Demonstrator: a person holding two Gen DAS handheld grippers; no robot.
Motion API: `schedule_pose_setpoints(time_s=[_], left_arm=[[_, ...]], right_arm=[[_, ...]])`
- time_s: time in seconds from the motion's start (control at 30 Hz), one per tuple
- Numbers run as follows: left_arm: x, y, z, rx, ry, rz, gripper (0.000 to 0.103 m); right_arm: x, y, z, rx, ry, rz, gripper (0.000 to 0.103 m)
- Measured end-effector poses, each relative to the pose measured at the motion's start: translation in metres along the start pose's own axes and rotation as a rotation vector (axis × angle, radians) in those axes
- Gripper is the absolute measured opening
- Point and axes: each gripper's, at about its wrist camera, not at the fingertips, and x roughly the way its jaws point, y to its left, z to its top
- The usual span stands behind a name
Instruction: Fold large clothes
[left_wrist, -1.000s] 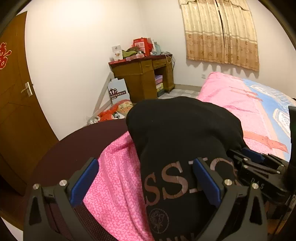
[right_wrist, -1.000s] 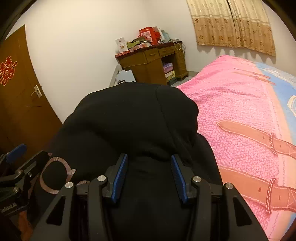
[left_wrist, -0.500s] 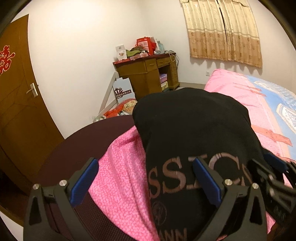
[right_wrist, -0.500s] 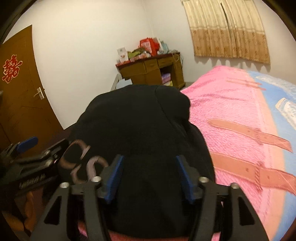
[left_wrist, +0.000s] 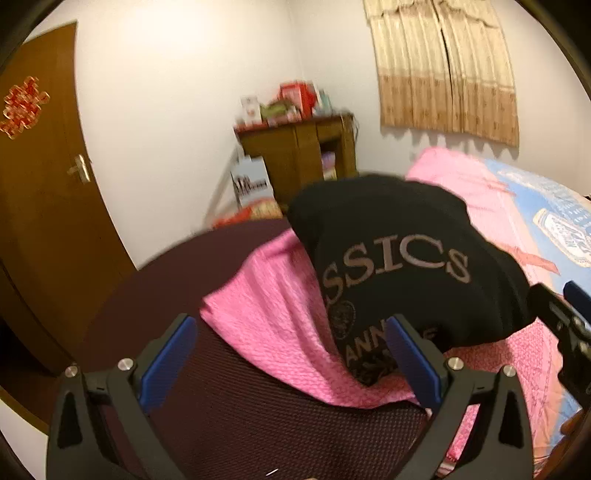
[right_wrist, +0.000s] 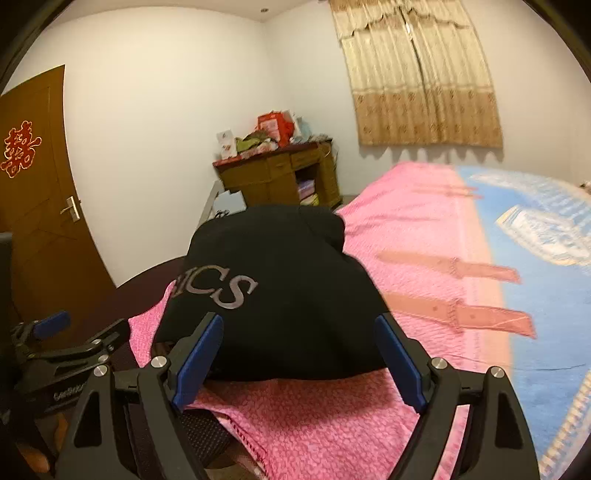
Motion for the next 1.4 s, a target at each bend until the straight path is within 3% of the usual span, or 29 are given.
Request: schedule_pose_setpoints(time_s=[0.17,0.27,0.4,0.67,0.93,1.4], left_arm=[[-0.037,0.004,-0.003,0.012,-0.118,0.067,0.103],[-0.054,0.005,-0.001,0.004,-0.181,0.042,0.103],[-0.071,0.004,0.005,-0.015,-0.184,-0.036,0.103],[-0.112,0.014,0.015,-0.070,-0.241,-0.089,0.103],[-0.138,0.017,0.018,-0.067,-0.314,-0.061,0.103],[-0.153,0.011,0.013,-0.061,-0.352,-0.077,0.103]], right_arm=[[-0.034,0.008,0.003,0.046,-0.033,-0.024,0.085],[-0.052,0.014,0.003,0.056,-0.042,-0.047,0.085],[-0.076,0.022,0.005,0.046,-0.060,-0.084,0.085],[-0.140,0.042,0.015,-0.016,-0.201,-0.137,0.085],[-0.190,0.056,0.021,-0.061,-0.349,-0.122,0.096],[-0.211,0.053,0.024,-0.034,-0.379,-0.104,0.097]])
